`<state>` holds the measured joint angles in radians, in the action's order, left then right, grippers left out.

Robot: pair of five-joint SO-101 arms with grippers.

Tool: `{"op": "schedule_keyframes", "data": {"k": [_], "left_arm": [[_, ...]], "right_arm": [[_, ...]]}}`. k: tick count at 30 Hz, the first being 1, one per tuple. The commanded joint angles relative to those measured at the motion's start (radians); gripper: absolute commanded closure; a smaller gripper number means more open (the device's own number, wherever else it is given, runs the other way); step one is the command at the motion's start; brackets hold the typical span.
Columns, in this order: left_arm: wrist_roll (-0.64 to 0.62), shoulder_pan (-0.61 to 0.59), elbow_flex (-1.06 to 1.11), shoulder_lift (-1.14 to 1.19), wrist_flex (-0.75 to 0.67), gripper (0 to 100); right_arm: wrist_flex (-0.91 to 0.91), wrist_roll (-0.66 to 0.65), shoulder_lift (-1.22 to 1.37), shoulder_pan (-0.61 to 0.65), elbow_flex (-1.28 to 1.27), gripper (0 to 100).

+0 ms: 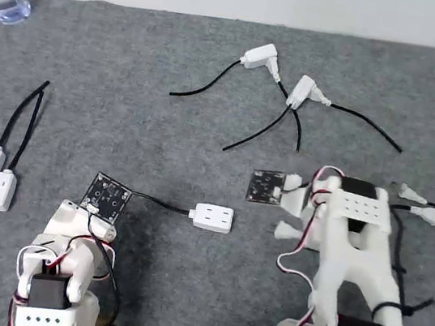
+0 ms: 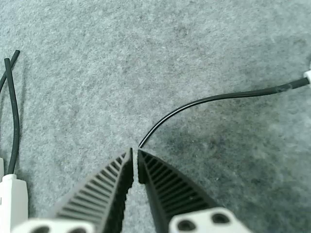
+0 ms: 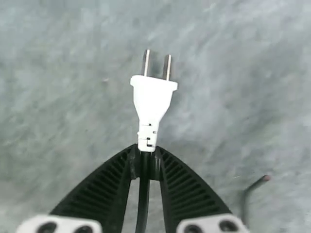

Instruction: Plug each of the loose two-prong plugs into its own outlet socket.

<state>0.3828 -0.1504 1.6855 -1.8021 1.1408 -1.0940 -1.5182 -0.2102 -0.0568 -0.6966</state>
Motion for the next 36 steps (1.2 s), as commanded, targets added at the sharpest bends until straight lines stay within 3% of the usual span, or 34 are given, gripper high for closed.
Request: {"op": "schedule_keyframes", "data": {"k": [1,12,22,36], "left_arm": [[0.006,0.003,-0.004,-0.017,0.006,98],[0.008,0.005,-0.004,-0.017,0.005,98],[0.008,0.005,-0.004,-0.017,0.003,98],[0.008,0.005,-0.004,-0.017,0.005,98]], "right_arm": [[0.067,0.035,-0.030,0.042,0.003,99.0],[0.136,0.029,0.142,-0.030,0.009,98.6],[0.139,0.029,0.139,-0.059,0.009,64.5],[0.007,0.037,0.064,0.061,0.068,64.1]]}}
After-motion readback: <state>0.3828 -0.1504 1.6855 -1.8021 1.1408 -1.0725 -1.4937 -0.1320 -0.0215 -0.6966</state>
